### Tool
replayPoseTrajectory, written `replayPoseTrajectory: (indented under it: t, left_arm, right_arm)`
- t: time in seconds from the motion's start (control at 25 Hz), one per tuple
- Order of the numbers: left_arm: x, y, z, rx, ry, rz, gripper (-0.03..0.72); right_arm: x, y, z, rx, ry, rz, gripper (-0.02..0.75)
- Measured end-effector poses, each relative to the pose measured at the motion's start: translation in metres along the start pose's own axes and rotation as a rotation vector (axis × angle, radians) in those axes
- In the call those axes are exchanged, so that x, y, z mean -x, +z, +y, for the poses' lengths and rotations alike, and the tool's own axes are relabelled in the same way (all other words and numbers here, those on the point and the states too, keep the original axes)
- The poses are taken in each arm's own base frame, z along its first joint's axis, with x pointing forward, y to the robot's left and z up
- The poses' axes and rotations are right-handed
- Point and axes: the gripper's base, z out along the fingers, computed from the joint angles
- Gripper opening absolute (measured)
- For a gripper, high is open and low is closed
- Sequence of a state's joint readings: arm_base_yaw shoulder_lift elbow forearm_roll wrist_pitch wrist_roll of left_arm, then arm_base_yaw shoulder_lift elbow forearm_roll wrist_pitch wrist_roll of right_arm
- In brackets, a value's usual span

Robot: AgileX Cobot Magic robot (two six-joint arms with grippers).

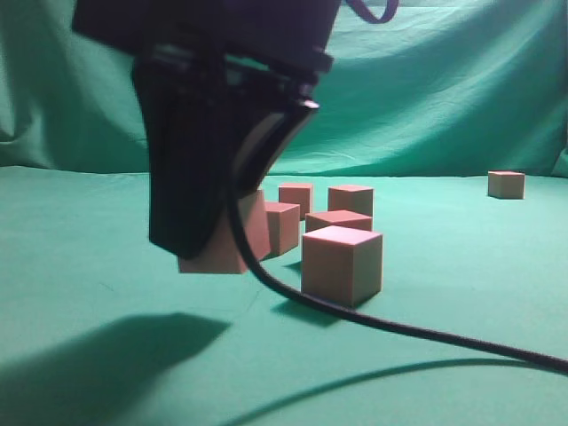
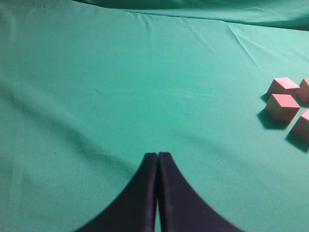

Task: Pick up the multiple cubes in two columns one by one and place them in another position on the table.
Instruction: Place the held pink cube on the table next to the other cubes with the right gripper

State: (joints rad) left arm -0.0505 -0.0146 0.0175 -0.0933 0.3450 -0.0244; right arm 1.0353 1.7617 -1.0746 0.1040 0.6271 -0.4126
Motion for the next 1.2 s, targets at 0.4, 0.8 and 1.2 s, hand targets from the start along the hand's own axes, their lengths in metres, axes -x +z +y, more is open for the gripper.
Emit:
replayPoseTrajectory:
  t: [0.4, 0.8, 1.2]
  left_arm:
    - [0.000, 0.000, 0.000, 0.000, 0.000, 0.000, 0.000]
    - [0.000, 0.000, 0.000, 0.000, 0.000, 0.000, 0.000]
    - [0.000, 0.000, 0.000, 0.000, 0.000, 0.000, 0.000]
  right_arm:
    - [0.000, 0.024, -0.005, -0.037, -0.054, 0.014, 0.265]
    - [0.002, 0.023, -0.008, -0.056, -0.084, 0.016, 0.265]
    - [0.042, -0.048, -0.018, -0.091, -0.007, -0.054, 0.551]
